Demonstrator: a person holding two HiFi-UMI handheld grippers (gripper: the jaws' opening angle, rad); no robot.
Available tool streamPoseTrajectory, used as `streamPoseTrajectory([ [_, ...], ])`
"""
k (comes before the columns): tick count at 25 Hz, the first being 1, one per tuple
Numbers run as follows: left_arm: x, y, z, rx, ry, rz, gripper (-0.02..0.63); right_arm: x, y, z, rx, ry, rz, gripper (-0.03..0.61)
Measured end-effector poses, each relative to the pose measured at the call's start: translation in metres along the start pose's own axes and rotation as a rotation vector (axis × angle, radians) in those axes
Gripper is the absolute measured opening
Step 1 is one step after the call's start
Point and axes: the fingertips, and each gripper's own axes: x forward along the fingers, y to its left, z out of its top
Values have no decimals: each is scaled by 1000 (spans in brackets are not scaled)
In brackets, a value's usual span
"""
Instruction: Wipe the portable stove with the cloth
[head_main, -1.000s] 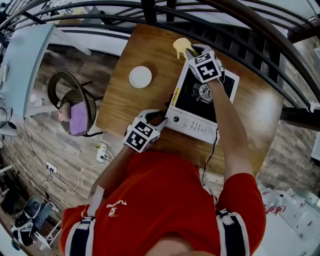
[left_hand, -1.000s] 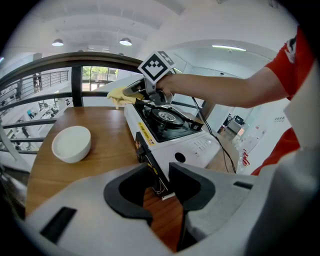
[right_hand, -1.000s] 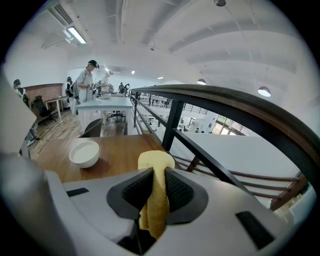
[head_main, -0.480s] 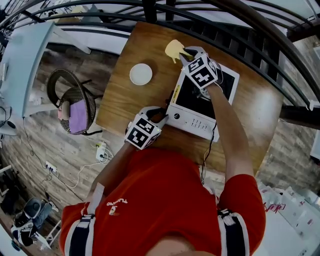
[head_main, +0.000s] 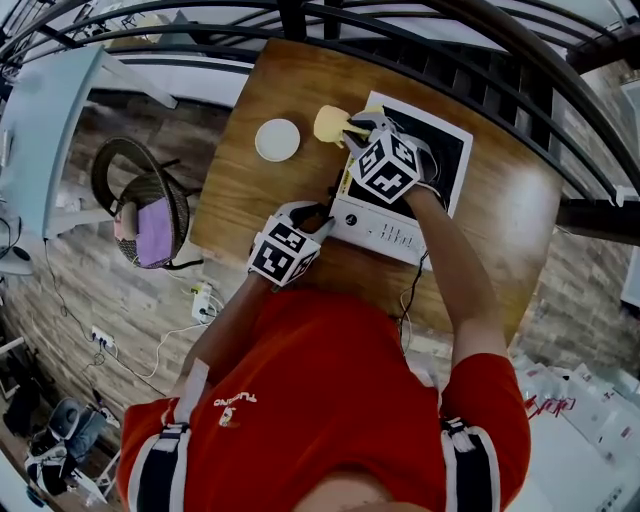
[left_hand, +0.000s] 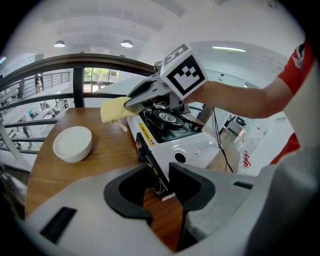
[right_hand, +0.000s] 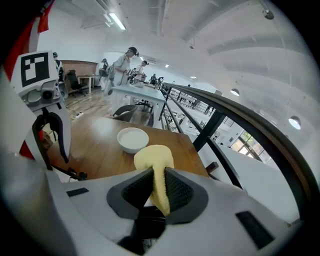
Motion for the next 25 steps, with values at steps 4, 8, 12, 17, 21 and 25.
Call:
streamPoseTrajectory([
  [4, -3, -7, -2, 0, -6, 1, 126, -18, 27, 3, 3, -13, 24, 84],
  [8, -1, -4, -5, -4, -9, 3, 126, -24, 51, 4, 28, -26, 61, 84],
  [12, 3, -3, -4, -3, -11, 8, 126, -31, 75, 4, 33, -36, 98, 84],
  [17, 3, 0, -5, -6, -20, 13, 126, -38, 99, 6, 90, -65, 141, 84],
  [21, 2, 1, -6, -6, -30, 21, 126, -47, 114, 11, 166, -115, 185, 84],
  [25, 3, 2, -5, -3, -35, 25, 126, -57, 122, 17, 225, -168, 198, 84],
])
